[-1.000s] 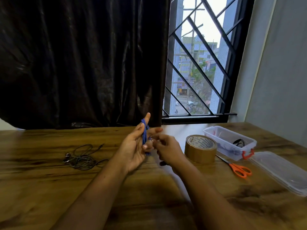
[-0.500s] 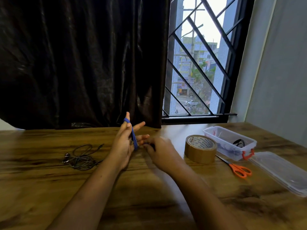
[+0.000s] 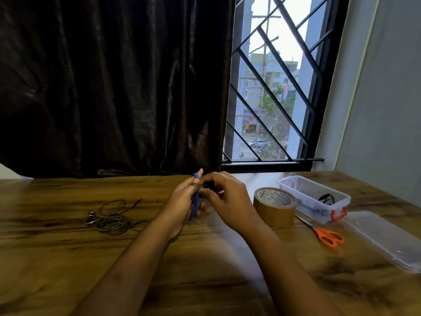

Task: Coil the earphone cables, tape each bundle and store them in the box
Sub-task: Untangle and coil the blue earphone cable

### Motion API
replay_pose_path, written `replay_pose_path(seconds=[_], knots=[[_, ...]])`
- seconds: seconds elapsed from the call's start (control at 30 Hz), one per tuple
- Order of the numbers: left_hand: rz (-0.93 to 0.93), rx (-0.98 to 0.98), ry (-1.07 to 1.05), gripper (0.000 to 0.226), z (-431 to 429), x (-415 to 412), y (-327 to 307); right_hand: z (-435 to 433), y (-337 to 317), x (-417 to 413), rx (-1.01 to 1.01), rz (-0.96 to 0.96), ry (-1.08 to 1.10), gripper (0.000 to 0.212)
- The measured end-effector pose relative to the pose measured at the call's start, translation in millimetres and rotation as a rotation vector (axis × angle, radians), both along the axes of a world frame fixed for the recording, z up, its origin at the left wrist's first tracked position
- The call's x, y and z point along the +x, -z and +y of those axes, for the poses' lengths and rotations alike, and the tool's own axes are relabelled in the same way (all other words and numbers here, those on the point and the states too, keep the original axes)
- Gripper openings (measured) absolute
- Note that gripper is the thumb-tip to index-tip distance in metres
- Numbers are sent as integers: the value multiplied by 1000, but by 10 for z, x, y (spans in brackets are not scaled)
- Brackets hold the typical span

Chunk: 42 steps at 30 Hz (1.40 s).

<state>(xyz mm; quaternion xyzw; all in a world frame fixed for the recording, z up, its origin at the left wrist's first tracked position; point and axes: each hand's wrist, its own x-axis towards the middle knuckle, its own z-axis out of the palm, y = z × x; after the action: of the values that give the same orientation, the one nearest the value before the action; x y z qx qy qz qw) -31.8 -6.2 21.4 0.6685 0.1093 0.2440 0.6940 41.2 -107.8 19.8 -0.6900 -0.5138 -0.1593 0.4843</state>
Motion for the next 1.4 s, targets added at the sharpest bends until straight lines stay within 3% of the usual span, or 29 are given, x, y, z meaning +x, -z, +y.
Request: replay_pose_path(seconds=[0.27, 0.33, 0.43, 0.57, 0.7, 0.8, 1.0, 1.1, 1.4], knots=[[161, 196, 10, 30, 35, 2, 27, -56, -13, 31, -79, 382, -45, 5], [177, 214, 30, 29, 51, 10, 32, -77, -22, 57, -62, 503, -63, 11], [162, 102, 126, 29, 38, 2, 34, -73, -11, 87, 14, 692, -30, 5], [31, -131, 232, 35, 38, -10, 29, -66, 22, 69, -30, 928, -202, 29], [-80, -285, 293, 42, 36, -5, -15, -9, 65, 33, -95, 1049, -433, 22], [-119, -354, 316, 42, 3, -41, -61, 2, 71, 63, -28, 1038, -403, 21], [-100, -421, 170, 31, 4, -2, -76, -20, 91, 171, 241, 1001, -214, 15], [-75, -460, 158, 33, 39, 19, -54, -62, 48, 174, 318, 1012, -252, 6], [81, -228, 108, 43, 20, -8, -30, -76, 52, 191, 304, 940, -303, 7]])
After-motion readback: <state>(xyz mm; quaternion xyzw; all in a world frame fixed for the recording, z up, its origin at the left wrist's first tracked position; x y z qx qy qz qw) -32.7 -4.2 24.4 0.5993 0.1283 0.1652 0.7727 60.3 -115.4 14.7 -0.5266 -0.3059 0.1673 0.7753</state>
